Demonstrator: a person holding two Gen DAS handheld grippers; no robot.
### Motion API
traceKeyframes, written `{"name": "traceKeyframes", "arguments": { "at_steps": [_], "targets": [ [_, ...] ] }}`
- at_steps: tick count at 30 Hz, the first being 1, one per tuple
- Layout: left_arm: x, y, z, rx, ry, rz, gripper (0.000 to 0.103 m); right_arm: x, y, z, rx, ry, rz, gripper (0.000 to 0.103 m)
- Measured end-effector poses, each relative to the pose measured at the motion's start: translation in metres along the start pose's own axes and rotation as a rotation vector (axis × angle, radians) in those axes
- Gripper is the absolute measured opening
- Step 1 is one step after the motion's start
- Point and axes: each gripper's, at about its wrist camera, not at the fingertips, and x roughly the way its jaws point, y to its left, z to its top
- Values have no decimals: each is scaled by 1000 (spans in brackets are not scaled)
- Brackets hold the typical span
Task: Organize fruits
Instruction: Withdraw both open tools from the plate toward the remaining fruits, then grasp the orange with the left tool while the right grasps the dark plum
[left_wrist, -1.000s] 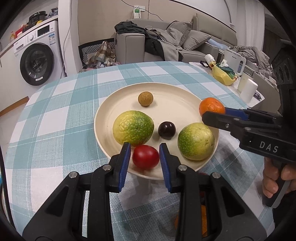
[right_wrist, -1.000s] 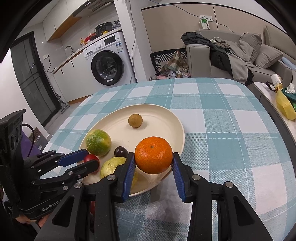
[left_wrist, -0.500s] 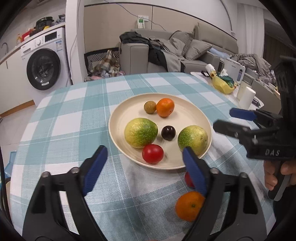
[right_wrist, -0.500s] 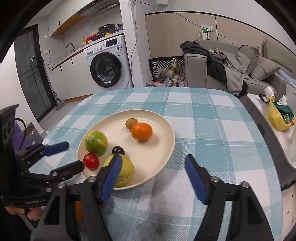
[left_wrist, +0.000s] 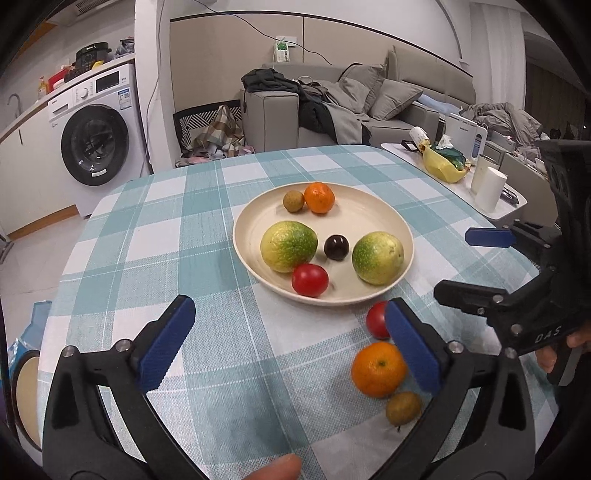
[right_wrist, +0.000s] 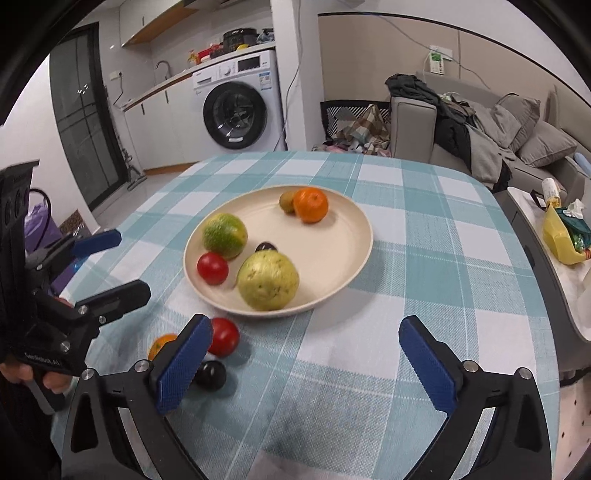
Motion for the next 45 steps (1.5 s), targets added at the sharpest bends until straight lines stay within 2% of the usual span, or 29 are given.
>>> {"name": "traceKeyframes", "arguments": {
  "at_steps": [13,21,31,34,38,45],
  "targets": [
    [2,-1,-5,15,43,-28,102,5,19,-14,-120,93,29,103],
    [8,-12,-8,67,78,-42,102,16,32,-22,-169,155,55,103],
    [17,-17,-11,75,121,-74,102,24,45,-29,-216,183,47,101],
    [19,-15,-12,66,135,-87,102,25,47,-30,-225,183,52,98],
    [23,-17,-14,70,154,-99,102,26,47,-30,-227,189,57,83],
    [26,-28,-19,103,181,-163,98,24,47,-30,-230,187,74,77]
  ]
}}
